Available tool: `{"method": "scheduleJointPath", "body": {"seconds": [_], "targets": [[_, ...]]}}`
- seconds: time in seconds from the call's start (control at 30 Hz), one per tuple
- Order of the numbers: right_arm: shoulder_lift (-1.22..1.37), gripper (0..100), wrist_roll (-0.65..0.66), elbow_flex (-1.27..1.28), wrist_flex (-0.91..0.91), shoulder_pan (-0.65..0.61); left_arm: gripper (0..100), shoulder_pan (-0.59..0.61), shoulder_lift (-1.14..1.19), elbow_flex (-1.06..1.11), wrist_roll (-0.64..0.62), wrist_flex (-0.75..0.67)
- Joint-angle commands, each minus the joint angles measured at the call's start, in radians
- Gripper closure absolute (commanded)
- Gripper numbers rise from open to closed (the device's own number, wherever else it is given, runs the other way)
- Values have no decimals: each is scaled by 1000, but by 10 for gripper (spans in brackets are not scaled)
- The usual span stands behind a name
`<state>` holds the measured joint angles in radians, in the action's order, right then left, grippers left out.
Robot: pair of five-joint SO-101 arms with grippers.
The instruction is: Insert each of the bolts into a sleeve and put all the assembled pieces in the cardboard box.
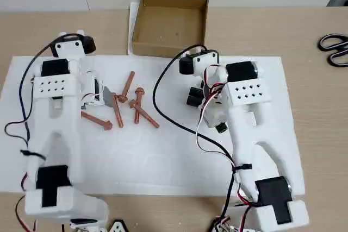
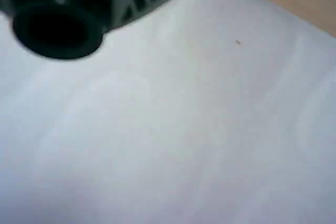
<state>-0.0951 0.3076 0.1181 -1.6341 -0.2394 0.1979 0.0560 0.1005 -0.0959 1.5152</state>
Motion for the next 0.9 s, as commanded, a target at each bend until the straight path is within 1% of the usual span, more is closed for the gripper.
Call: {"method": "scheduleJointPath", "body": {"seconds": [0.0, 0.07, 0.17, 0.33, 0.53, 0.7, 0.77, 0.87], "targets": [[-51, 995, 3, -49, -7, 7, 756, -23, 12, -51, 72, -23], [-51, 995, 2, -49, -7, 7, 756, -32, 29, -64, 63, -38], [-51, 995, 2, -49, -5, 7, 756, -35, 77, -97, -5, -41], [-48, 995, 2, -49, 2, 2, 756, -35, 241, -188, -106, -54], [-50, 995, 2, -49, 2, 2, 757, -35, 423, -335, -172, -49], [-51, 995, 2, -49, 2, 5, 758, -46, 523, -395, -198, -49], [-51, 995, 2, -49, 2, 7, 775, -46, 555, -415, -203, -48], [-51, 995, 2, -49, 2, 7, 839, -46, 585, -426, -206, -46]]}}
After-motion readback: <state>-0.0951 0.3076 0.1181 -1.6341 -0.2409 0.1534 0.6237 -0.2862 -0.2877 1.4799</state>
